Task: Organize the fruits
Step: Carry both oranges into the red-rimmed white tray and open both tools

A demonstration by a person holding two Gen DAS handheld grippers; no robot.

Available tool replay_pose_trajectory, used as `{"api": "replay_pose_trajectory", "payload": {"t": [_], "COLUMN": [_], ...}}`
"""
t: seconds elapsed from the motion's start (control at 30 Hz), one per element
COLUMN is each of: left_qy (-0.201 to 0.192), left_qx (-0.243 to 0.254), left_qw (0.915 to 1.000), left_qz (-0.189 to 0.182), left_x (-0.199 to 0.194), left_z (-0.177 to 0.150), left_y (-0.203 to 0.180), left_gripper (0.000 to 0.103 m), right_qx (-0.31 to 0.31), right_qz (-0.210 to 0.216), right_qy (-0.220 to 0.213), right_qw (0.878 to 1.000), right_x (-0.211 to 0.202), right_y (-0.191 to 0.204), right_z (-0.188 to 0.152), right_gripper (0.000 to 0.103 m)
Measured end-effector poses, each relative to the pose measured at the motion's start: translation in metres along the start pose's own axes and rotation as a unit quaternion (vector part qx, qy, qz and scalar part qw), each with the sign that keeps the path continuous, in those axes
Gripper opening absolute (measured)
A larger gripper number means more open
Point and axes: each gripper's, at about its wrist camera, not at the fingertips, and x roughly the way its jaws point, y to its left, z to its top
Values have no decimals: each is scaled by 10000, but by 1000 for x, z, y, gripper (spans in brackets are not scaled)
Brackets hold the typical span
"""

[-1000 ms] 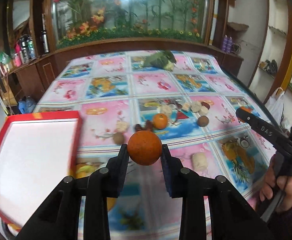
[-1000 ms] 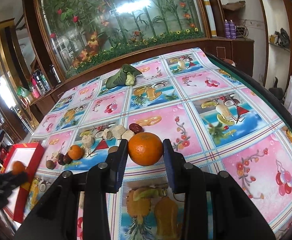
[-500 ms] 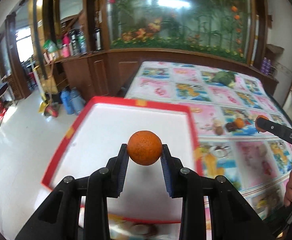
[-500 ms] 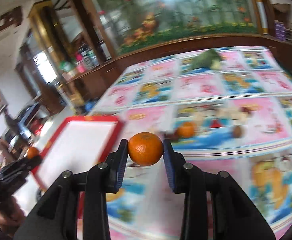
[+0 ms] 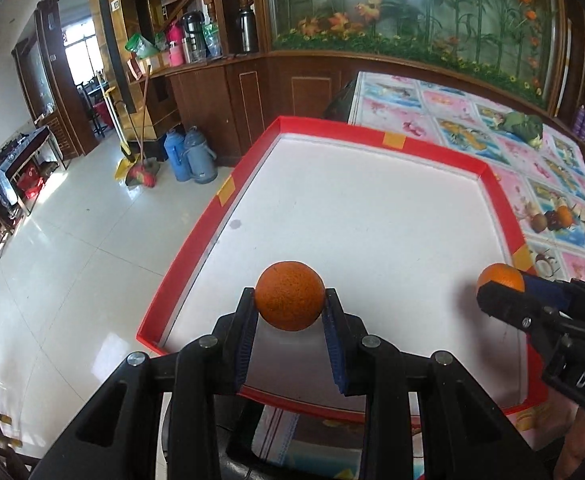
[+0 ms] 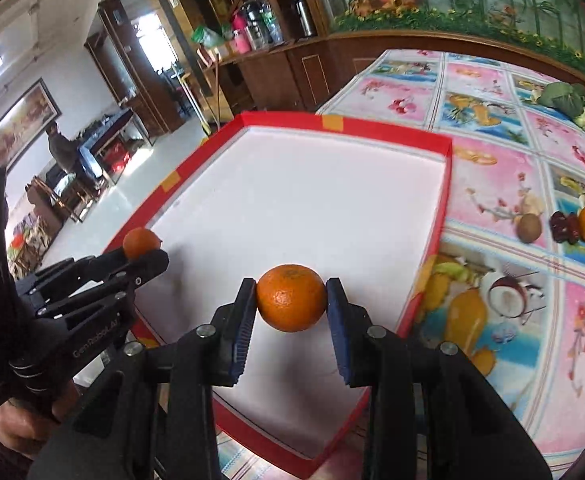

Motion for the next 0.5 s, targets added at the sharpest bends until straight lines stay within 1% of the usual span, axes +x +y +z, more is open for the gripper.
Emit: {"api": "replay_pose_trajectory", "payload": {"t": [0.1, 0.17, 0.2, 0.23, 0.27, 0.3, 0.33, 0.4, 0.47, 0.5], "left_qy": [79, 97, 68, 33, -19, -88, -216, -426, -516, -551], "left_qx": [-14, -4, 24, 34, 33, 19, 1, 55, 78, 70], "left_qw": [9999, 9998, 9997, 9996, 9992, 9989, 9982, 9965, 9957, 9959], "left_qz": [68, 144, 217, 294, 393, 470, 560, 722, 761, 710], "left_x": [4, 2, 1, 0, -4, -7, -13, -25, -32, -35], "left_z": [-4, -6, -6, -5, -5, -4, -3, -3, -2, -2], "left_y": [3, 6, 7, 8, 8, 10, 11, 11, 11, 9], "left_gripper": [33, 34, 38, 50, 59, 74, 80, 80, 80, 80], "right_qx": [-143, -257, -313, -372, -442, -512, -531, -524, -494, -464], "right_qz": [-155, -232, -283, -331, -359, -342, -333, -316, -303, -343], "right_qy": [195, 139, 129, 147, 198, 247, 230, 32, -252, -388], "right_qw": [9996, 9993, 9990, 9987, 9982, 9978, 9978, 9981, 9980, 9976], "right_x": [12, 12, 11, 11, 11, 9, 7, -7, -27, -36], "right_y": [5, 8, 12, 14, 18, 19, 18, 15, 7, 4], "right_z": [-5, -9, -10, -10, -11, -12, -13, -13, -13, -13], "right_gripper": [38, 38, 38, 40, 42, 46, 47, 48, 52, 57]}}
